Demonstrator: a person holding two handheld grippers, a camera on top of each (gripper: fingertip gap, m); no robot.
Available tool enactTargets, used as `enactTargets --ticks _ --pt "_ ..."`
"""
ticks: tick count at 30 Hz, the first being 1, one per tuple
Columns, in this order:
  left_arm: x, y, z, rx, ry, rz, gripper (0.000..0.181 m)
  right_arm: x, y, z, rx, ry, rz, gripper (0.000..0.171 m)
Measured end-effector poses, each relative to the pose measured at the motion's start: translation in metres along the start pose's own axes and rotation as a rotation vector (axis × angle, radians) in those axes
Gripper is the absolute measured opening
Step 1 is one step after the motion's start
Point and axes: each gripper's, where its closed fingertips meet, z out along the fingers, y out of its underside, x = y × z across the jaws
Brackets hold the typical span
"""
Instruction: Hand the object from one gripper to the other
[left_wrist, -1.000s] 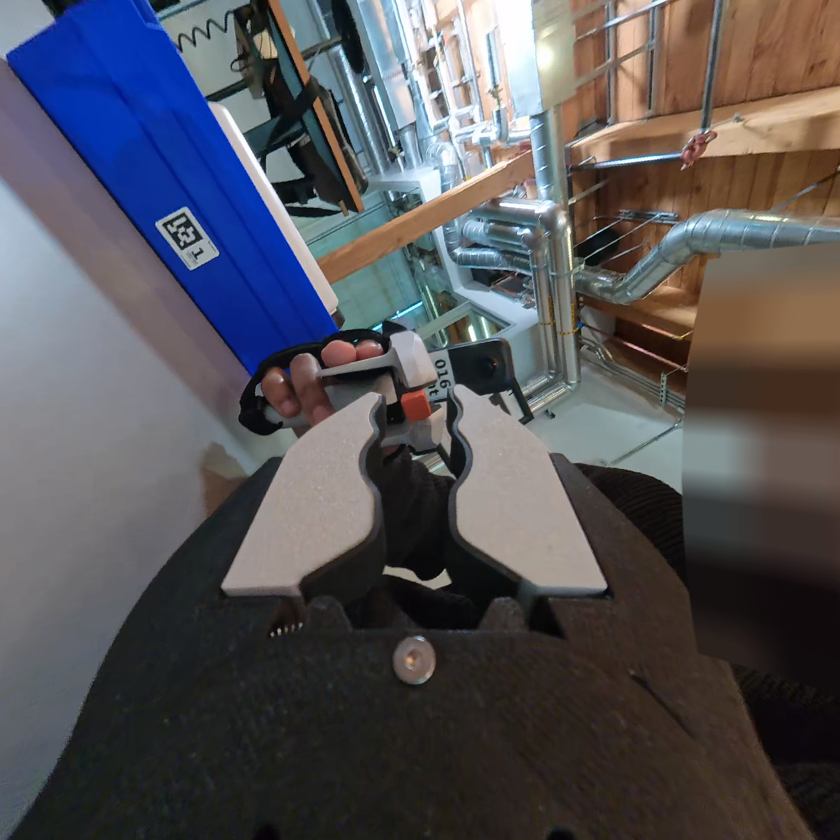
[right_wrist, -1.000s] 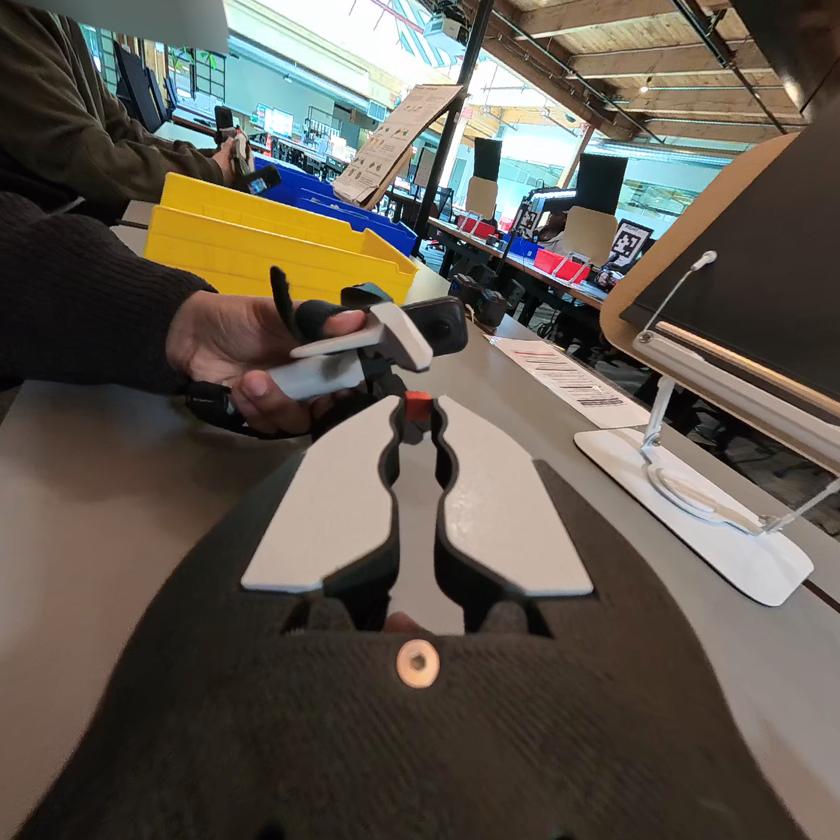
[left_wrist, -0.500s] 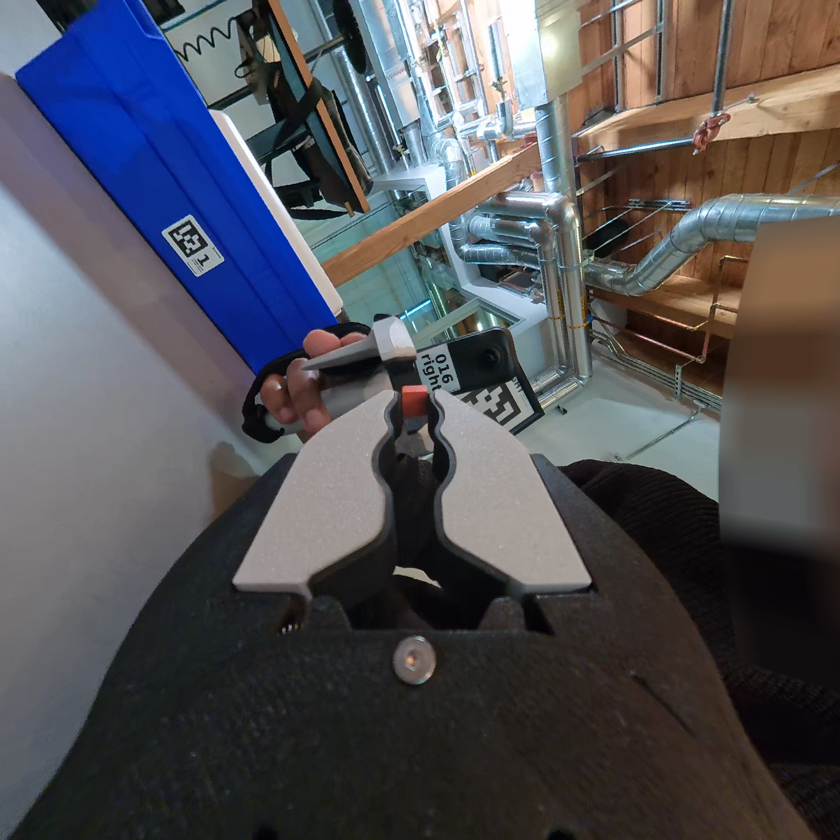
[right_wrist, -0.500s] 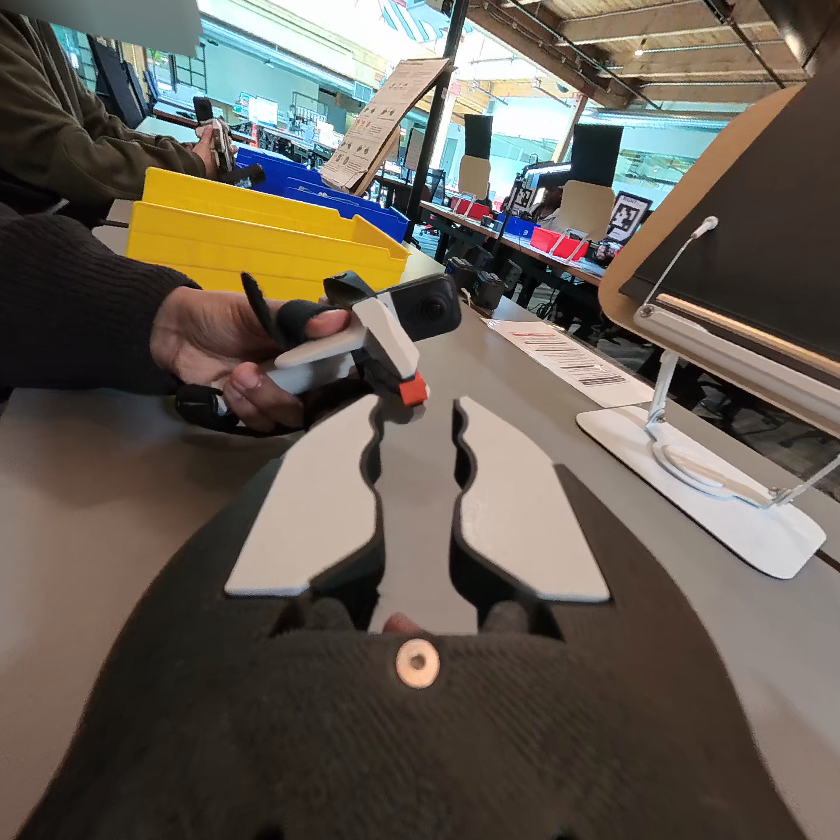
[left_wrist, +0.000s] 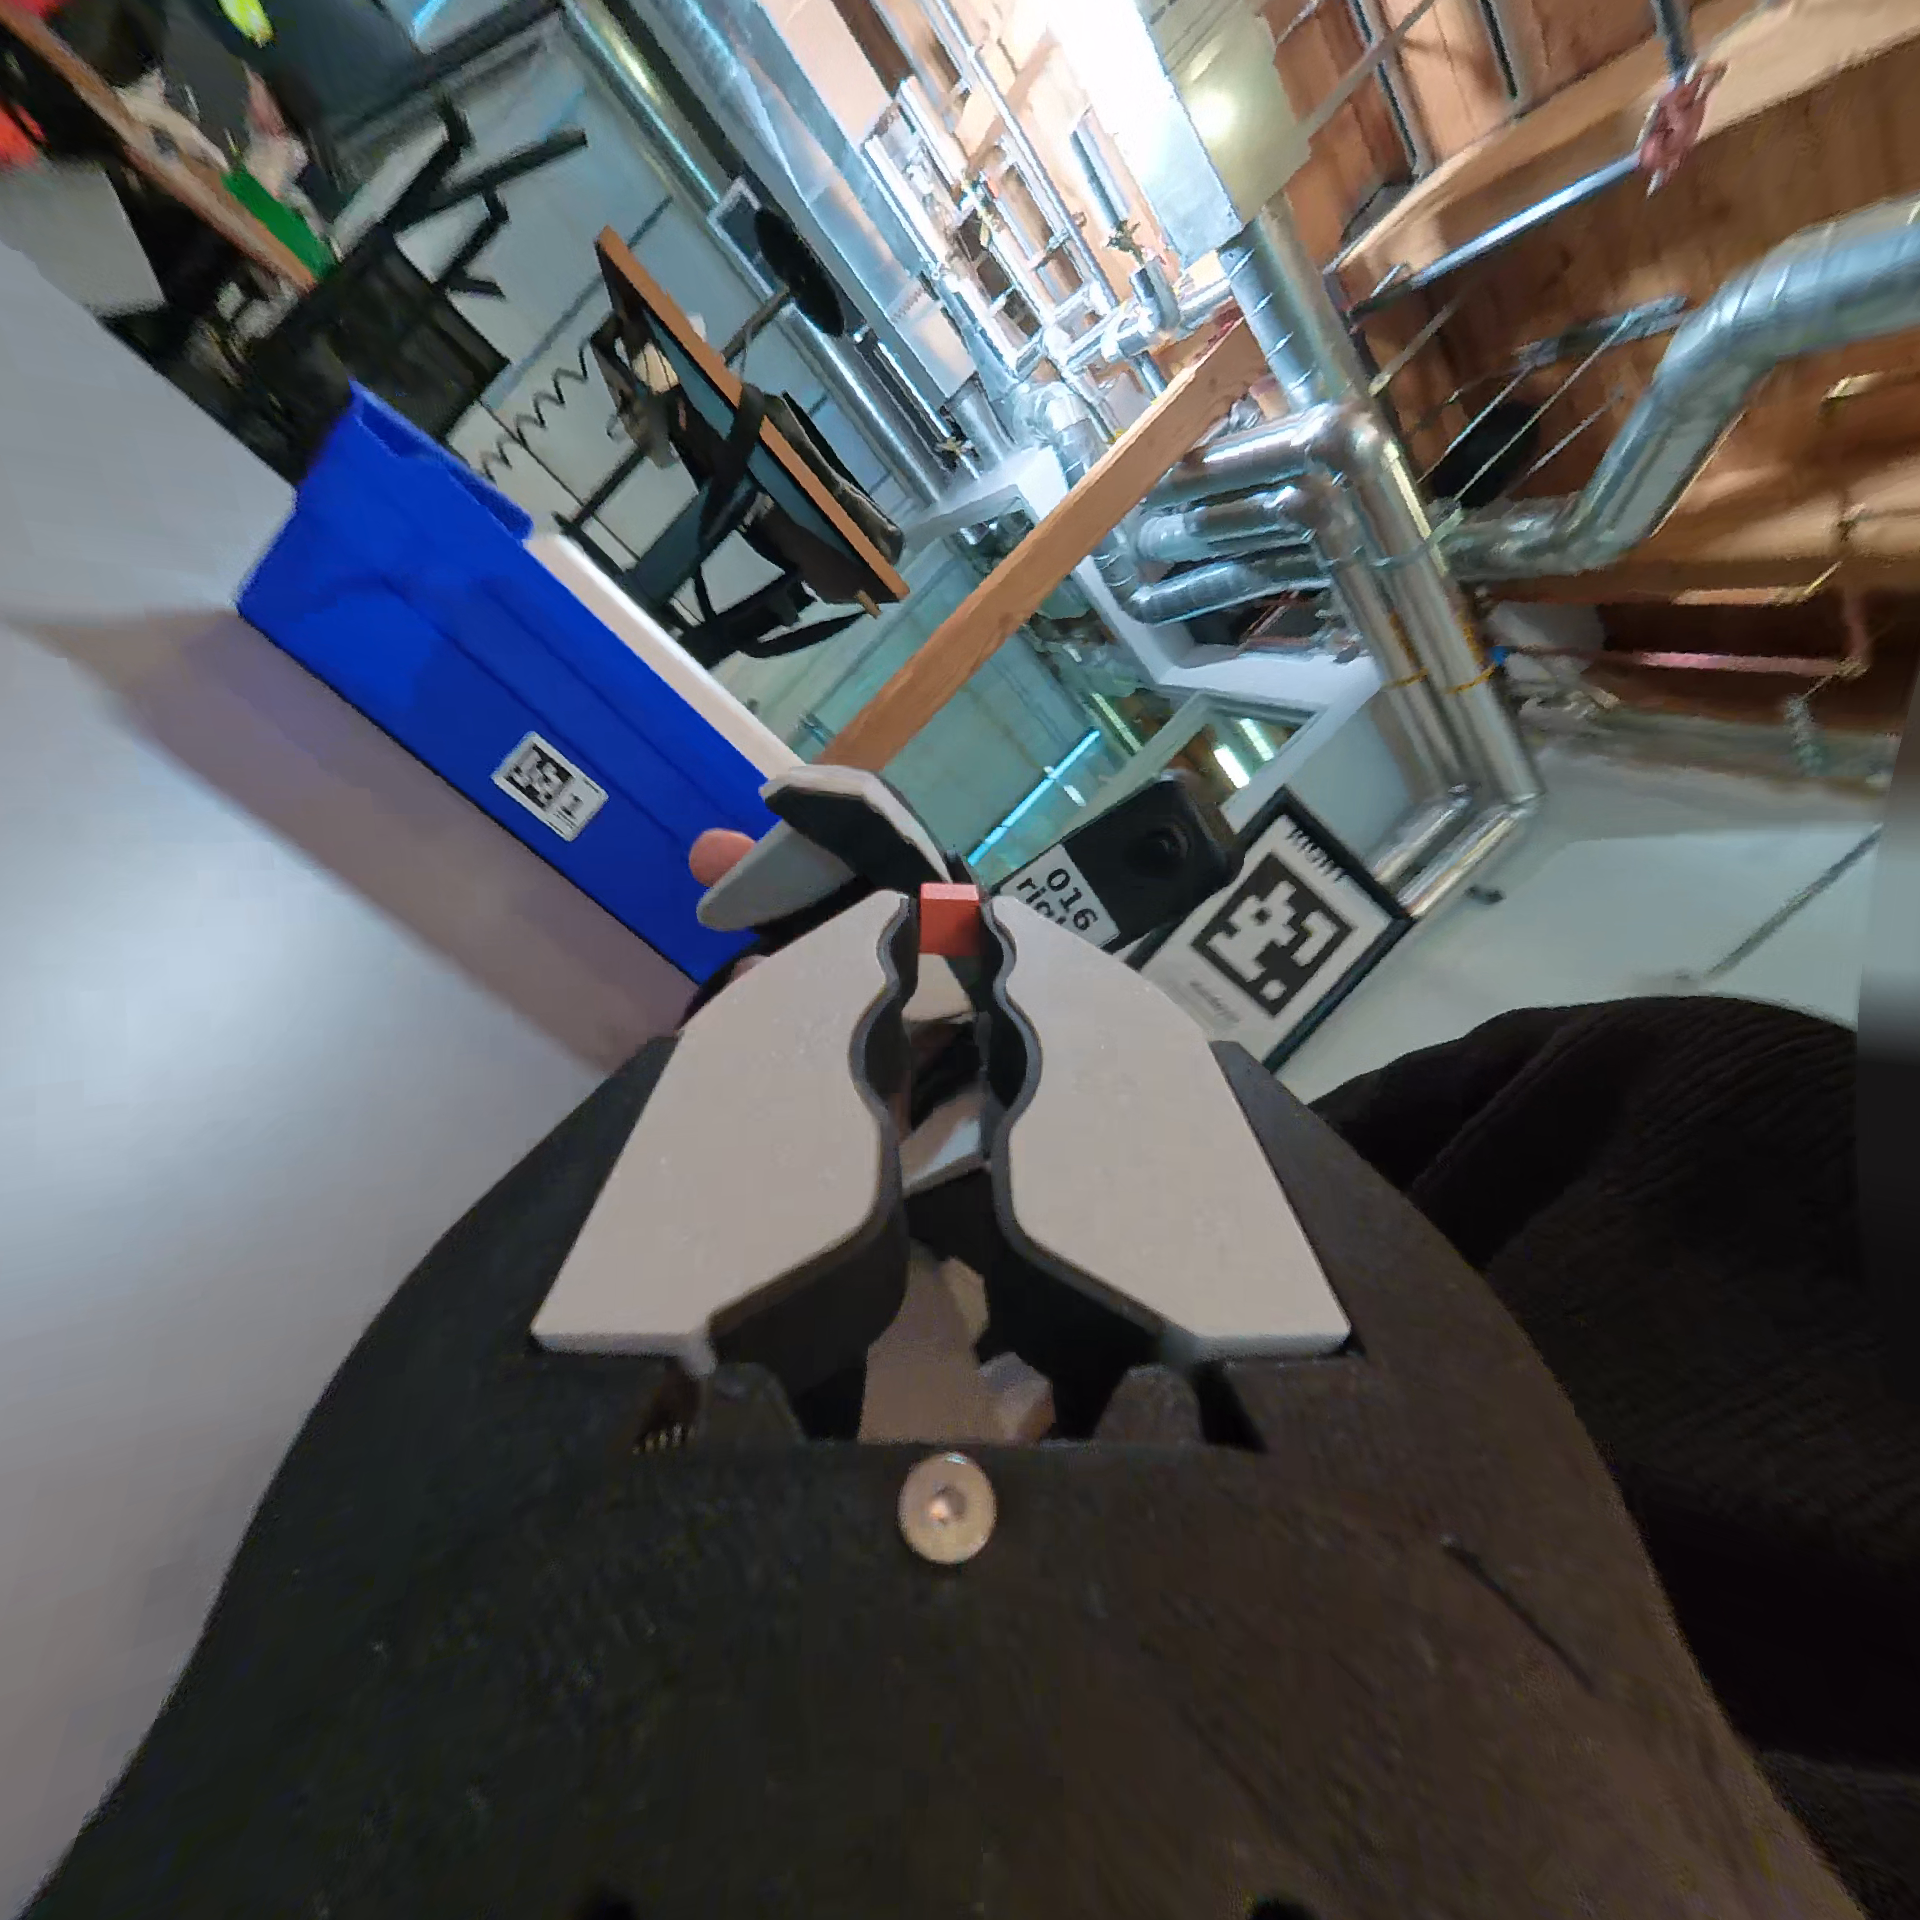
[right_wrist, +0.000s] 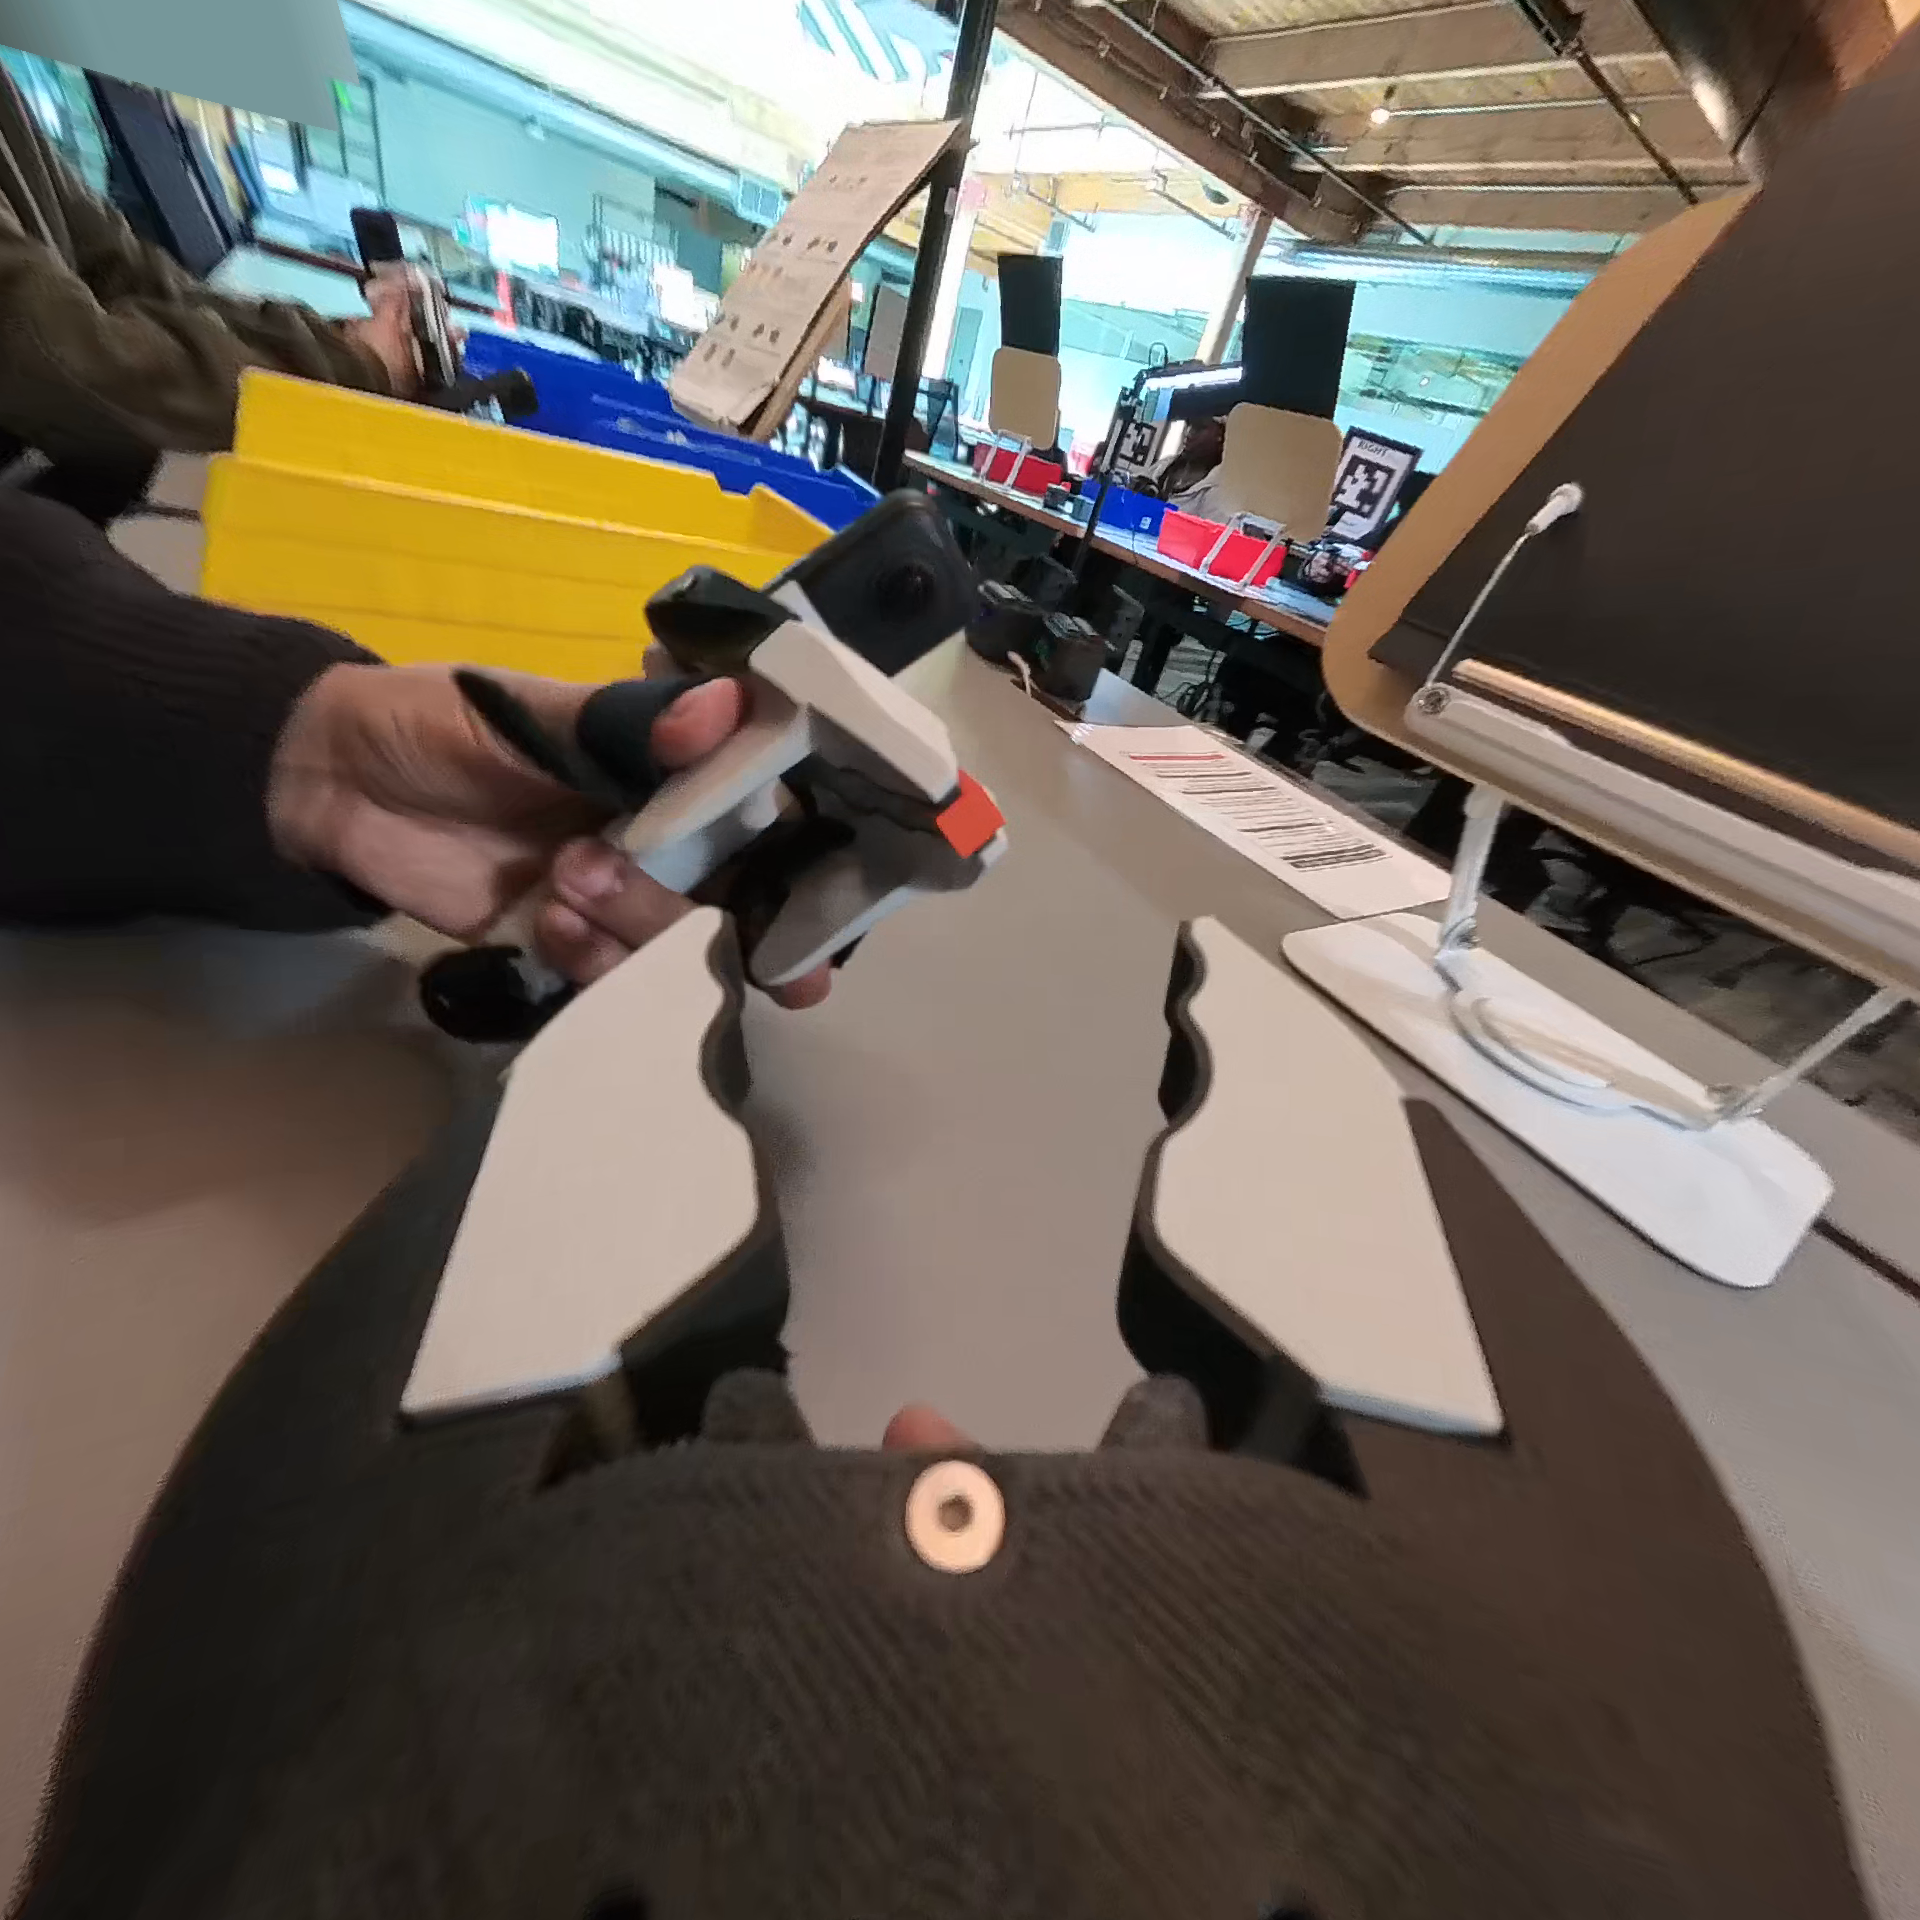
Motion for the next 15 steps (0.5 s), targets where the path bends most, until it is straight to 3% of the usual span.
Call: enactTargets --ticks 1,6,10,15 --pt "0.002 -0.001 0.0 -0.003 -0.011 0.058 0.011 0.002 -0.002 -0.001 0.017 -0.005 0.045 0.079" --pt "0.009 0.0 0.003 -0.065 -0.084 0.378 0.011 0.0 -0.02 -0.011 0.124 -0.199 0.526 0.06" --pt "0.011 0.011 0.008 -0.169 -0.153 0.614 0.012 0.004 -0.025 -0.017 0.182 -0.376 0.951 0.056" --pt "0.012 0.019 0.012 -0.244 -0.224 0.853 0.012 -0.003 -0.021 -0.021 0.116 -0.489 1.079 0.022"
